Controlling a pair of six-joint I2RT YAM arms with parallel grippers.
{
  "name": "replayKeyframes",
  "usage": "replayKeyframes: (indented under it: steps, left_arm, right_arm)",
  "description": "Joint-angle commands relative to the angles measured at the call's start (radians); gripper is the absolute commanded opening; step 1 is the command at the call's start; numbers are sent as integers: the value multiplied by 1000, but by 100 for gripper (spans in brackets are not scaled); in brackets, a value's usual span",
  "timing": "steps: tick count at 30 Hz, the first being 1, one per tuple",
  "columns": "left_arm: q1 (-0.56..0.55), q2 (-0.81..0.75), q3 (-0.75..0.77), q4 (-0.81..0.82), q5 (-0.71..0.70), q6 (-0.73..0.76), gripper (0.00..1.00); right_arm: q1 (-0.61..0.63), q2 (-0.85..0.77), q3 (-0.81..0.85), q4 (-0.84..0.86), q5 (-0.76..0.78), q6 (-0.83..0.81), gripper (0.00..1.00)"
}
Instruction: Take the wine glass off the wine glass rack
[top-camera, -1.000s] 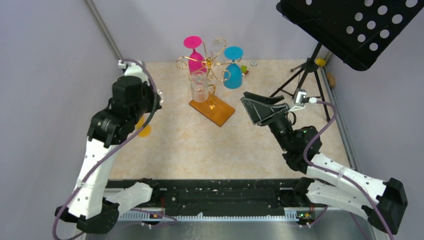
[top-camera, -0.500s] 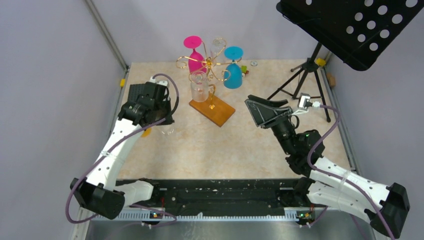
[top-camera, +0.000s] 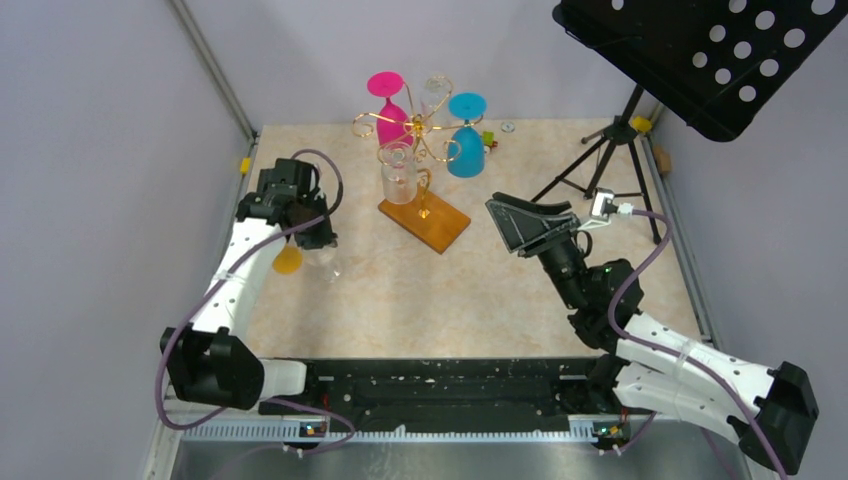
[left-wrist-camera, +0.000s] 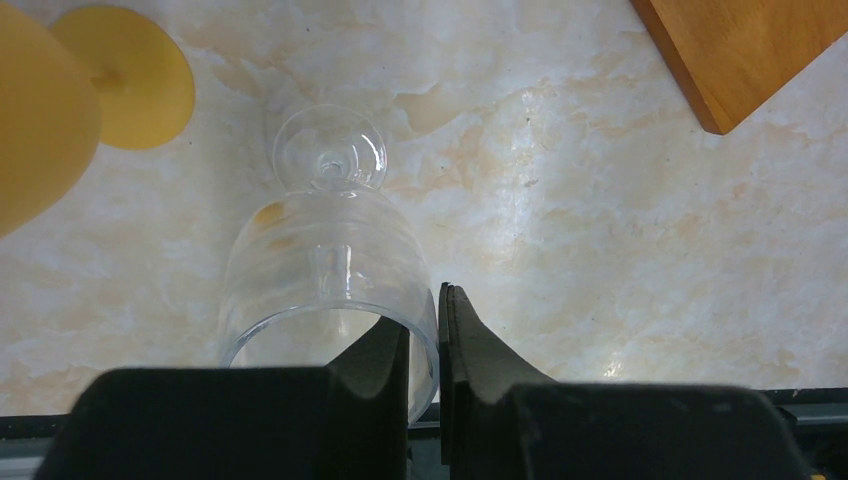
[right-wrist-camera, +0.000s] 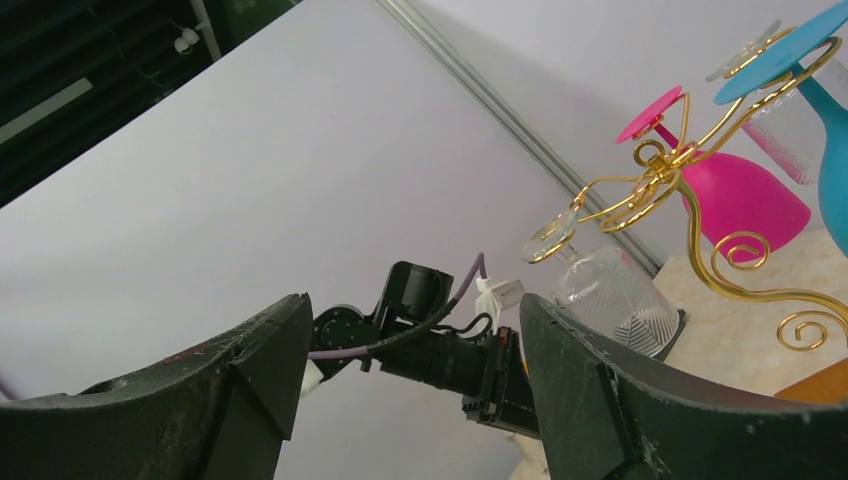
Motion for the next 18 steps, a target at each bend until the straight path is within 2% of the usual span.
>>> replayKeyframes:
  steps: [1, 7, 9, 11, 18]
  left_arm:
    - [16, 22, 14, 56, -8, 36, 0]
    - [30, 79, 36, 45, -33, 36, 0]
    - [30, 101, 51, 32, -31, 37, 3]
    - [30, 116, 56, 31, -36, 38, 12]
    - [30, 103, 115, 11, -44, 38, 49]
  right_arm:
    - [8, 18, 11, 53, 3, 12, 77]
    - [8, 32, 18, 46, 1, 20, 77]
    - [9, 36, 25, 35, 3, 26, 77]
    - [9, 38, 43, 2, 20, 56, 77]
    - [8, 86, 161, -303, 79, 136, 75]
